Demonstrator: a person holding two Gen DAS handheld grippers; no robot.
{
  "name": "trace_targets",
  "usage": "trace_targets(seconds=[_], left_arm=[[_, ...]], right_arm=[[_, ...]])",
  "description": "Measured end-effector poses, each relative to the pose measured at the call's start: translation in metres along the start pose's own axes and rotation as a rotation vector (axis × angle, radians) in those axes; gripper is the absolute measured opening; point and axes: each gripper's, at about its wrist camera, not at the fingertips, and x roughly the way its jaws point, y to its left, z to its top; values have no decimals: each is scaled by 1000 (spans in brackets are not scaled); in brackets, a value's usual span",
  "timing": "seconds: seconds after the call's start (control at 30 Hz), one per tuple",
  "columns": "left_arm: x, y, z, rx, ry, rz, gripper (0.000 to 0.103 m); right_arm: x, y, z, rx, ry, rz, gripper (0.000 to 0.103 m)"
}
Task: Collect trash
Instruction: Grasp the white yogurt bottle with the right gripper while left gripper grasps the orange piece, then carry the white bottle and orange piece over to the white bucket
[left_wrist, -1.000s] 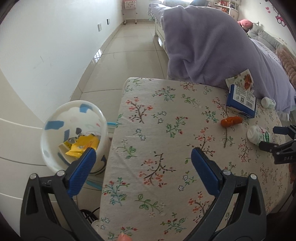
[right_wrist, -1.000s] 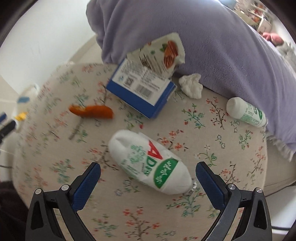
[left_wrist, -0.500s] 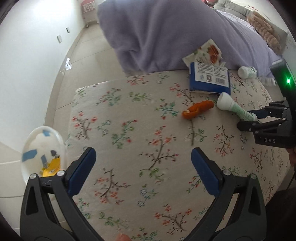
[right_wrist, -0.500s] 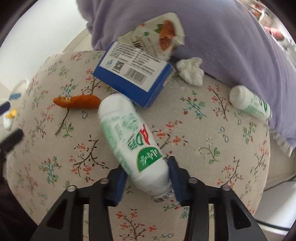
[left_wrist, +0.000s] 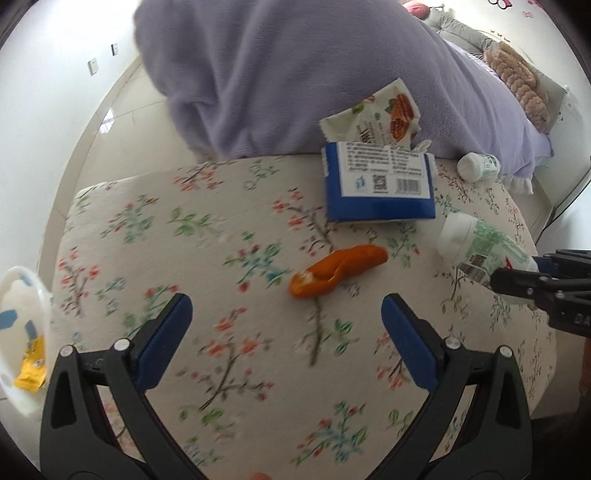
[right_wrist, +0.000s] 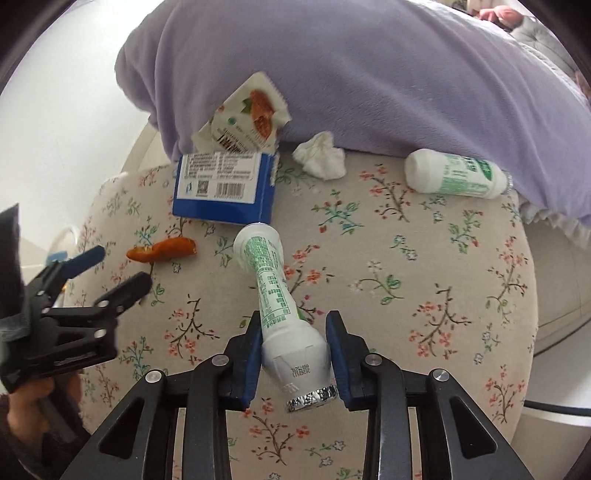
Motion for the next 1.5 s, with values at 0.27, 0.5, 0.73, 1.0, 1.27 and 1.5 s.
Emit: trace_targets(seconds=[0.27, 0.5, 0.73, 1.0, 1.27, 1.5], left_arm=[[11, -15, 2, 54, -25, -90, 67], [15, -25, -1, 121, -5, -107, 29], [11, -28, -3, 105, 5, -123, 26], [-10, -24, -8, 77, -9, -129, 25], [-26, -8, -16, 60, -24, -103, 25], [-41, 19, -25, 9, -37, -79, 25]], right_arm=[[-17, -14, -8, 23, -32, 11, 34], [-15, -10, -9, 48, -38, 2, 34], [-22, -9, -12, 87, -67, 11, 34], [-35, -5, -17, 110, -101, 32, 34], [-41, 11, -22, 95, -114, 61, 34], [-42, 36, -18, 54, -118, 77, 34]])
